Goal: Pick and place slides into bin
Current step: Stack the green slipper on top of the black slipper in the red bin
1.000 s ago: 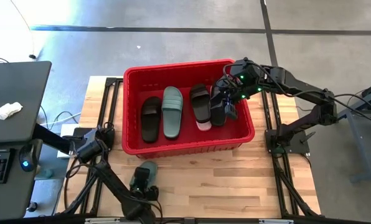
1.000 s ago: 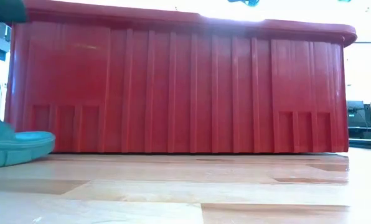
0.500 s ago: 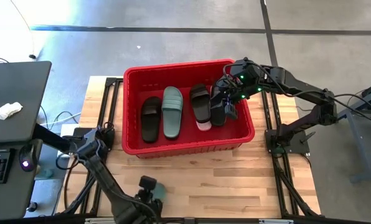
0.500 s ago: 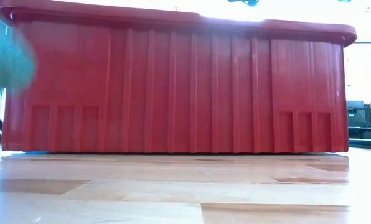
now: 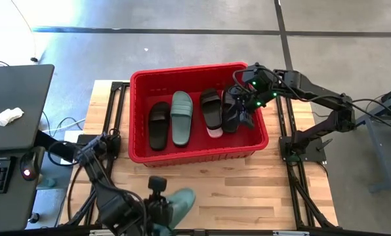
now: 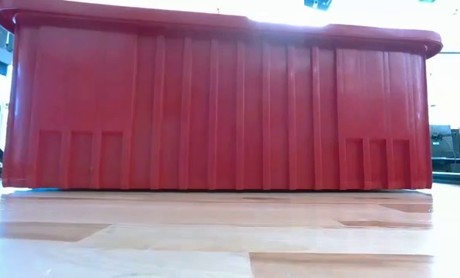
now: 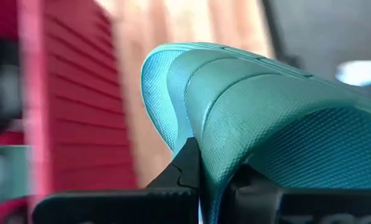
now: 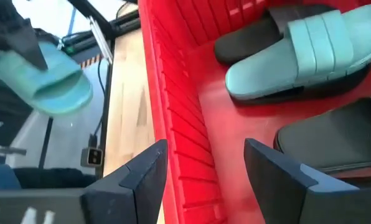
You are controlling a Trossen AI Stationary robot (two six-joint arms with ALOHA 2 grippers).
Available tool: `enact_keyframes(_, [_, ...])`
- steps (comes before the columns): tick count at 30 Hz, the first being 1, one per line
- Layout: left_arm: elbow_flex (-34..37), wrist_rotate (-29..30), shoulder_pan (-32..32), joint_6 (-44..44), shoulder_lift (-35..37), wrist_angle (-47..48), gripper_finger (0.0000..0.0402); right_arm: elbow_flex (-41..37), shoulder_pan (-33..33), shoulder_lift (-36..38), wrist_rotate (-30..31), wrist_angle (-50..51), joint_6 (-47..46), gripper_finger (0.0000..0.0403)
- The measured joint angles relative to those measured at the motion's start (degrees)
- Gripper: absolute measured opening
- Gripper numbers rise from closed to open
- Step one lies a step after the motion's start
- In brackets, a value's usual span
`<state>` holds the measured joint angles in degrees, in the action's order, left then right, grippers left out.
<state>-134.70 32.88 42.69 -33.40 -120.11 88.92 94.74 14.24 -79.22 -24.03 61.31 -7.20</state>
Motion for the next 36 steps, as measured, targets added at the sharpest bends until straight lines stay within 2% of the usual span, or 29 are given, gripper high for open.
enact_keyframes(3, [-0.02,6.16,-1.46,2.37,0.45,1.14,0.0001,0.0,0.22,0.0,0.0,1.53,1.44,0.0202])
enact_keyframes(9, [-0.28,18.83,-6.85,14.02,0.74,1.09,0.0001,0.0,2.26,0.0,-0.61,2.63,2.71,0.0202])
enact_keyframes(19, [-0.28,36.22,-19.81,29.98,4.54,1.1,0.0,0.0,8.73,0.24,-8.68,2.76,4.38,0.0202])
enact_keyframes(25, [-0.04,37.88,-27.12,35.78,10.0,1.08,0.0,0.0,12.14,0.82,-9.16,1.18,5.29,0.0202])
enact_keyframes(30, [1.86,39.4,-32.01,39.37,13.25,1.12,0.0,0.02,14.15,0.74,-10.47,-6.15,1.52,0.0202])
enact_keyframes(32, [2.85,41.64,-33.87,40.33,13.5,1.08,0.0,0.07,15.0,0.15,-12.43,-10.46,-1.24,0.0202])
enact_keyframes(36, [7.47,46.63,-36.79,41.38,14.34,1.07,0.0,0.07,17.43,-2.28,-20.48,-22.32,-10.05,0.0202])
